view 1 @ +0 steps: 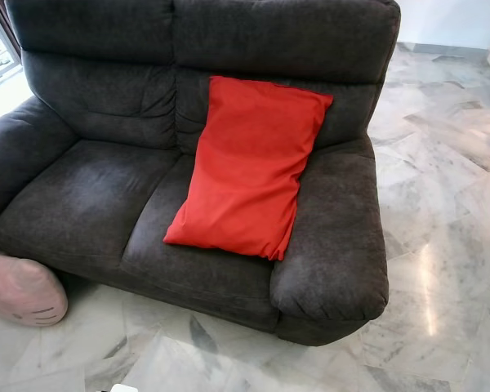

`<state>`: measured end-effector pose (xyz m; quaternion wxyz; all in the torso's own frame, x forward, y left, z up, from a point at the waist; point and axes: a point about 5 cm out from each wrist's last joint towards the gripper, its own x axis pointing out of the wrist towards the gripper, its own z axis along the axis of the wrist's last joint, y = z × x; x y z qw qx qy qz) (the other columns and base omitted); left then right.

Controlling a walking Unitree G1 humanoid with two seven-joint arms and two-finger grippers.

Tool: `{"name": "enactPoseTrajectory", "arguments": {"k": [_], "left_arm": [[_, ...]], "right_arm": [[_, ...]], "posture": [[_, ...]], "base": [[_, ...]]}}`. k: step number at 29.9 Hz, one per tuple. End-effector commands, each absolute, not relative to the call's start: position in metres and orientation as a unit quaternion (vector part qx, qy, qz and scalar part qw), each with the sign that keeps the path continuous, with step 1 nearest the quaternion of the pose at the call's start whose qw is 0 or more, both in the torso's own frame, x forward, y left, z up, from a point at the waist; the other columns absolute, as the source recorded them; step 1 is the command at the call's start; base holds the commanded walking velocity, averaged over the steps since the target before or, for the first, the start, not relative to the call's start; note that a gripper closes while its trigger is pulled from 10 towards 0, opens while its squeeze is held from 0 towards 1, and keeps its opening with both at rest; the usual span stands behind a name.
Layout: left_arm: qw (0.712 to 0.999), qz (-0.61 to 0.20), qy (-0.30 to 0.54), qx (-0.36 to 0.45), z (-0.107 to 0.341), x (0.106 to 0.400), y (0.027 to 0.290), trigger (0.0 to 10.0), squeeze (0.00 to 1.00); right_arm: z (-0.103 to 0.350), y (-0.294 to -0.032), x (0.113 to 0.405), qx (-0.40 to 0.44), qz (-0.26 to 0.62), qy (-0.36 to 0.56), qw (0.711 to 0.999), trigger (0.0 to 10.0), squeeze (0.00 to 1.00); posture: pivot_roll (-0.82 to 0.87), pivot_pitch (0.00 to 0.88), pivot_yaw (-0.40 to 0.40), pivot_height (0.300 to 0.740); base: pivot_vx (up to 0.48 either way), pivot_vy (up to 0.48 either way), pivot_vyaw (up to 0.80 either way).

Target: Move the pillow to the sofa from floor

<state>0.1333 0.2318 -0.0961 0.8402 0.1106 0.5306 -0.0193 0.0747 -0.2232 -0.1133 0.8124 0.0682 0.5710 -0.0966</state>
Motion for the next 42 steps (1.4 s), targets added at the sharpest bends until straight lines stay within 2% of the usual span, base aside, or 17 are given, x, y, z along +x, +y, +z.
{"name": "enactPoseTrajectory", "arguments": {"k": [1,5,13,29,42], "left_arm": [[0.837,-0.012,0.537,0.107,-0.098,0.127,0.234,10.0,0.0],[0.838,-0.007,0.537,0.101,-0.098,0.126,0.235,10.0,0.0],[0.84,0.0,0.535,0.097,-0.097,0.127,0.236,10.0,0.0],[0.843,-0.013,0.53,0.085,-0.102,0.131,0.207,10.0,0.0],[0.844,-0.011,0.53,0.084,-0.102,0.131,0.207,10.0,0.0]], "right_arm": [[-0.115,-0.219,0.069,0.082,-0.101,0.578,0.806,10.0,0.0],[-0.115,-0.219,0.069,0.082,-0.105,0.576,0.807,10.0,0.0],[-0.115,-0.218,0.069,0.085,-0.108,0.571,0.809,10.0,0.0],[-0.115,-0.218,0.071,0.082,-0.105,0.573,0.808,10.0,0.0],[-0.115,-0.218,0.071,0.084,-0.108,0.574,0.808,10.0,0.0]], "posture": [[0.03,0.094,0.016,0.74],[0.03,0.105,0.015,0.74],[0.04,0.123,0.016,0.74],[0.04,0.128,0.016,0.74],[0.04,0.133,0.016,0.74]], "base": [[0.0,0.0,0.0],[0.0,0.0,0.0],[0.0,0.308,0.0],[0.0,0.287,0.0],[0.0,0.285,0.0]]}}
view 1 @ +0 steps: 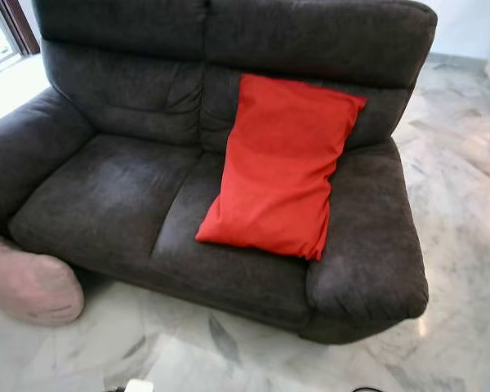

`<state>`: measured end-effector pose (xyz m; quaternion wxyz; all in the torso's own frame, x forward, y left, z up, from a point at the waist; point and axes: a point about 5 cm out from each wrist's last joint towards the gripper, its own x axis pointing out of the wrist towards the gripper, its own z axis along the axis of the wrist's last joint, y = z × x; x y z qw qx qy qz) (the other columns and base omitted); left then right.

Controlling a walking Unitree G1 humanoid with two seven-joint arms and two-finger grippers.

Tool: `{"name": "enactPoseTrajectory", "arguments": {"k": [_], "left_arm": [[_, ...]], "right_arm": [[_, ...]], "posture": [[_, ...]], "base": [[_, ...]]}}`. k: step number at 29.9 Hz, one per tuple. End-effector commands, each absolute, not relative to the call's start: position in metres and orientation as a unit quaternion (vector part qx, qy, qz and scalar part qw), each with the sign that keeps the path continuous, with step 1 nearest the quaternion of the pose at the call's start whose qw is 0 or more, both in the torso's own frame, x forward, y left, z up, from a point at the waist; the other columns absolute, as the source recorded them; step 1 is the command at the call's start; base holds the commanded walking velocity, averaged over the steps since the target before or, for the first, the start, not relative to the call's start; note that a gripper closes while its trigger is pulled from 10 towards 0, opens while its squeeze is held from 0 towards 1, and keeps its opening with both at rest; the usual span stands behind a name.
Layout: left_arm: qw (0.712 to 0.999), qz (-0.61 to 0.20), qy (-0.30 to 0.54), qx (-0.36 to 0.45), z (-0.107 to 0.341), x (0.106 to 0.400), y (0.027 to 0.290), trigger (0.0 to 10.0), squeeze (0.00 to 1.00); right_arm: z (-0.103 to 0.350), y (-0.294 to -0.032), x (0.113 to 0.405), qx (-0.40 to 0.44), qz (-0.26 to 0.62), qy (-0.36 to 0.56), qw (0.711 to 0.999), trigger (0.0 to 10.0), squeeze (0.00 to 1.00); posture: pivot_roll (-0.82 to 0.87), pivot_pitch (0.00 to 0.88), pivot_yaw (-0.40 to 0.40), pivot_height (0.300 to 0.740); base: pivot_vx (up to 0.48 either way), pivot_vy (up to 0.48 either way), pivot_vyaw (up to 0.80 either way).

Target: Move the pillow to the sofa from floor

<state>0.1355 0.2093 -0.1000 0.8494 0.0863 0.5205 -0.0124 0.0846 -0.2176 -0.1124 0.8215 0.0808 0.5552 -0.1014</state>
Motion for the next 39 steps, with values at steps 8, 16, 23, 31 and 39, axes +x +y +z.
{"name": "enactPoseTrajectory", "arguments": {"k": [8,16,23,31,39], "left_arm": [[0.844,-0.012,0.53,0.083,-0.1023,0.1309,0.2068,10.0,0.0],[0.844,-0.012,0.53,0.082,-0.1022,0.1311,0.2068,10.0,0.0],[0.844,-0.012,0.53,0.083,-0.102,0.1312,0.2075,10.0,0.0],[0.844,-0.013,0.53,0.082,-0.1021,0.131,0.2073,10.0,0.0],[0.843,-0.015,0.531,0.083,-0.1022,0.1305,0.2078,10.0,0.0]], "right_arm": [[-0.1153,-0.2177,0.071,0.086,-0.109,0.572,0.808,10.0,0.0],[-0.1151,-0.2182,0.0714,0.085,-0.109,0.572,0.808,10.0,0.0],[-0.115,-0.2182,0.0717,0.086,-0.109,0.571,0.809,10.0,0.0],[-0.115,-0.2187,0.0715,0.084,-0.108,0.572,0.809,10.0,0.0],[-0.115,-0.2187,0.0711,0.081,-0.105,0.572,0.809,10.0,0.0]], "posture": [[0.03,0.132,0.015,0.74],[0.04,0.135,0.013,0.74],[0.03,0.137,0.013,0.74],[0.03,0.133,0.011,0.74],[0.03,0.123,0.013,0.74]], "base": [[0.0,0.283,0.0],[0.0,0.283,0.0],[0.0,0.283,0.0],[0.0,0.284,0.0],[0.0,0.285,0.0]]}}
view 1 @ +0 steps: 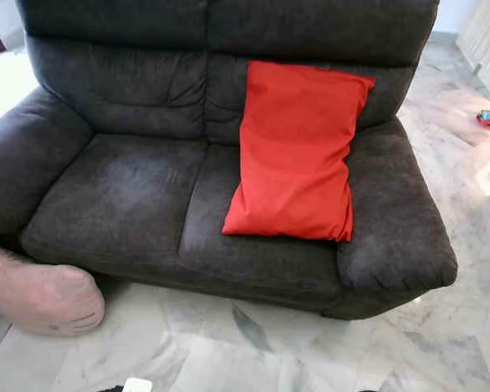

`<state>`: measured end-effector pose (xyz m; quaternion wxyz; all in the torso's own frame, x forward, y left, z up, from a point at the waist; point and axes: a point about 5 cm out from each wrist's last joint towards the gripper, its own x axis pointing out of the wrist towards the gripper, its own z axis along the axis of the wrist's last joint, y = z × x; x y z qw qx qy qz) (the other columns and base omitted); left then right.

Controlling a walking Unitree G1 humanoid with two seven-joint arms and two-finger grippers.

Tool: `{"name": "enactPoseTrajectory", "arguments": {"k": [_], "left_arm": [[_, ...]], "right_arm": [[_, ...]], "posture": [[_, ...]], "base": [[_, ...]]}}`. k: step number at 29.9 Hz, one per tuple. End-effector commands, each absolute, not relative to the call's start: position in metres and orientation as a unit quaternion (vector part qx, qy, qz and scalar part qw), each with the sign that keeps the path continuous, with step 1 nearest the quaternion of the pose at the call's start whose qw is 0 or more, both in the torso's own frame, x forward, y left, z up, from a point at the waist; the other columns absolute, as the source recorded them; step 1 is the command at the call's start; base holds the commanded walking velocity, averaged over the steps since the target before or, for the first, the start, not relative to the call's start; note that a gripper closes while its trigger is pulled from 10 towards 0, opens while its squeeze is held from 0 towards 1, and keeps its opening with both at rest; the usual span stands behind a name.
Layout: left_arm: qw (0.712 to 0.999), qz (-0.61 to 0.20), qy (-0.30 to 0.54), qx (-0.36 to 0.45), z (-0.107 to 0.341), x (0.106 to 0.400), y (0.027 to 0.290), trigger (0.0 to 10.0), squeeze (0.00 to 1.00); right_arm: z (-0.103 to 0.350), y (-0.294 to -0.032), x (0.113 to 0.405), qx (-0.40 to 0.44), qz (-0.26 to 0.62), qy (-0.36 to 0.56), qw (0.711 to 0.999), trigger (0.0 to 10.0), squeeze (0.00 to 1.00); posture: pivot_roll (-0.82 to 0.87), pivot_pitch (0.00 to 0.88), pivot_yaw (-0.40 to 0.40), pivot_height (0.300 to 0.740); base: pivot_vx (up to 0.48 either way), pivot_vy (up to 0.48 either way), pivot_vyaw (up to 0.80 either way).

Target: Move the pillow to the sofa from floor

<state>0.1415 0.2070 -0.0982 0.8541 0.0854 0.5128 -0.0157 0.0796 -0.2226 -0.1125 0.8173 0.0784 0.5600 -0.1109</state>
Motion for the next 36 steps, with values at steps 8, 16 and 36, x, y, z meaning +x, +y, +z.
{"name": "enactPoseTrajectory", "arguments": {"k": [8,16,36], "left_arm": [[0.843,-0.016,0.531,0.083,-0.1024,0.1292,0.2089,10.0,0.0],[0.843,-0.016,0.532,0.085,-0.1023,0.1287,0.2102,10.0,0.0],[0.844,-0.012,0.53,0.08,-0.1017,0.1305,0.2102,10.0,0.0]], "right_arm": [[-0.1152,-0.2184,0.0698,0.079,-0.102,0.574,0.809,10.0,0.0],[-0.1154,-0.218,0.0691,0.078,-0.099,0.576,0.808,10.0,0.0],[-0.1149,-0.219,0.071,0.078,-0.099,0.574,0.809,10.0,0.0]], "posture": [[0.03,0.114,0.014,0.74],[0.03,0.114,0.016,0.74],[0.03,0.137,0.008,0.74]], "base": [[0.0,0.306,0.0],[0.0,0.306,0.0],[0.0,0.308,0.0]]}}
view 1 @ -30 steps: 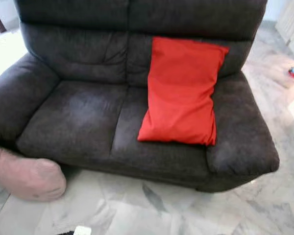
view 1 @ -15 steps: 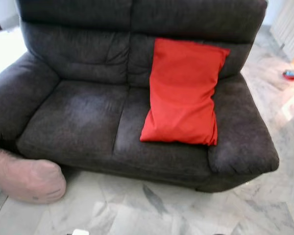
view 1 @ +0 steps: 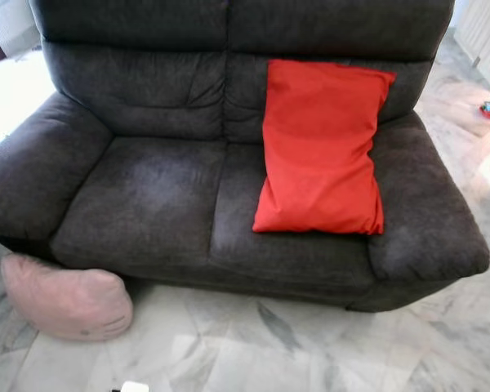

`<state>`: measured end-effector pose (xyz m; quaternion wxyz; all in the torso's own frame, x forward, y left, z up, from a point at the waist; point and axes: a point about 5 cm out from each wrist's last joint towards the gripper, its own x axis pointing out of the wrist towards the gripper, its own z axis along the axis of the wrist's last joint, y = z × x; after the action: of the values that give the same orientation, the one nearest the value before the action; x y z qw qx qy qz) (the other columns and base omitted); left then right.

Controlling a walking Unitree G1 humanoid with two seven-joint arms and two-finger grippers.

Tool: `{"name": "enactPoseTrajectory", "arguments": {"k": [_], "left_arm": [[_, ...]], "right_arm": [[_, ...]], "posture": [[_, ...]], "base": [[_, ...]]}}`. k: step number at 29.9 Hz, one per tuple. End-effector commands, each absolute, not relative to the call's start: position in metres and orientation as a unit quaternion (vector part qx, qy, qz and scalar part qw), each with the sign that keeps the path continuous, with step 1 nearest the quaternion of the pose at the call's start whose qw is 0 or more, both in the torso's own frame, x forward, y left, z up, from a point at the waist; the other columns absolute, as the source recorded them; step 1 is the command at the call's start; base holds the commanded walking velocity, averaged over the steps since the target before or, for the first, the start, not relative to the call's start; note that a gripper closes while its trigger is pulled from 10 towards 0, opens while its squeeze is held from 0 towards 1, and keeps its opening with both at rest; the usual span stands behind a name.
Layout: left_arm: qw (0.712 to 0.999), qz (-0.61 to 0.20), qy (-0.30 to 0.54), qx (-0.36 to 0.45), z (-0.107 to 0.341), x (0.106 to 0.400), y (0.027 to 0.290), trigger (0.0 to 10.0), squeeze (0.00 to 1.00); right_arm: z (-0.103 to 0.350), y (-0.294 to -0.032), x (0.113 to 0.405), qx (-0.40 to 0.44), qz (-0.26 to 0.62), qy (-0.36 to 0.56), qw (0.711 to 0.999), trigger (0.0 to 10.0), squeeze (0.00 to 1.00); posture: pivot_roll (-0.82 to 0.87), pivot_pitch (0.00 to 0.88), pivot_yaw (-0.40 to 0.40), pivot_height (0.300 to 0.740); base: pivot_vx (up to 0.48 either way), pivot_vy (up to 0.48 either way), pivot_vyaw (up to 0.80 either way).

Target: Move the pillow to the sofa from floor

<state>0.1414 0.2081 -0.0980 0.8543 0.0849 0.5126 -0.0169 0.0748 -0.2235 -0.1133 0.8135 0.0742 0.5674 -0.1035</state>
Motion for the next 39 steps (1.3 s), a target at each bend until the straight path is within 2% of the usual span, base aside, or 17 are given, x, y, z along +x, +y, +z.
{"name": "enactPoseTrajectory", "arguments": {"k": [1,39], "left_arm": [[0.844,-0.012,0.53,0.08,-0.1017,0.1305,0.2102,10.0,0.0],[0.844,-0.012,0.53,0.076,-0.1017,0.131,0.2097,10.0,0.0]], "right_arm": [[-0.1149,-0.2191,0.071,0.078,-0.098,0.574,0.809,10.0,0.0],[-0.1146,-0.2196,0.0719,0.075,-0.095,0.574,0.81,10.0,0.0]], "posture": [[0.03,0.137,0.008,0.74],[0.03,0.151,0.007,0.74]], "base": [[0.0,0.307,0.0],[0.0,0.307,0.0]]}}
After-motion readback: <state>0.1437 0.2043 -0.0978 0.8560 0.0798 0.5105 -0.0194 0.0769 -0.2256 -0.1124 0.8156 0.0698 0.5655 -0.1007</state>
